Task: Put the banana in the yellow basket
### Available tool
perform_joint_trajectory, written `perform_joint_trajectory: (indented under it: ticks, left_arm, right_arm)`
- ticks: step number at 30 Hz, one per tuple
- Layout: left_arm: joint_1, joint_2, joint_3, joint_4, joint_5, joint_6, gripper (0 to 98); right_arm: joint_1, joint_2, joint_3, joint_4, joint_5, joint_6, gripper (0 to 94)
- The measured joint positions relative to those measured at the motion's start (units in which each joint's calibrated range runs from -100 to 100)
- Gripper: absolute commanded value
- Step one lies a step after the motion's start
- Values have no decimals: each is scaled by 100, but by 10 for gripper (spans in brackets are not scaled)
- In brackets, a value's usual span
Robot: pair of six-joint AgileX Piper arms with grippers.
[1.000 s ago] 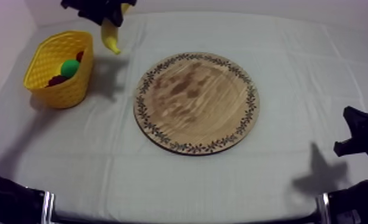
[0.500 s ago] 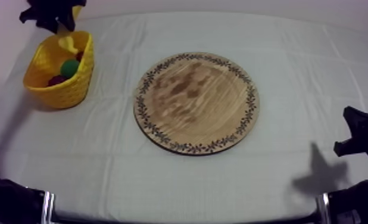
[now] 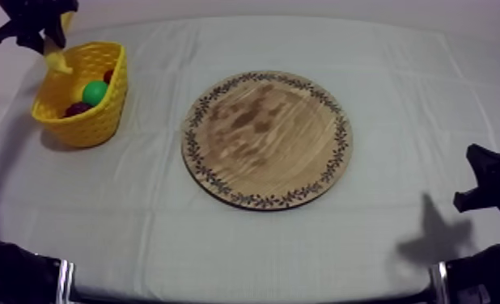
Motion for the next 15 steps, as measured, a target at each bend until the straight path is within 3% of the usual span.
perform_joint_trajectory:
  ticks: [15]
  left_arm:
    - [-139, 599, 58, 106, -394, -123, 322]
  right_arm:
    - [0, 0, 0, 0, 0, 3, 3]
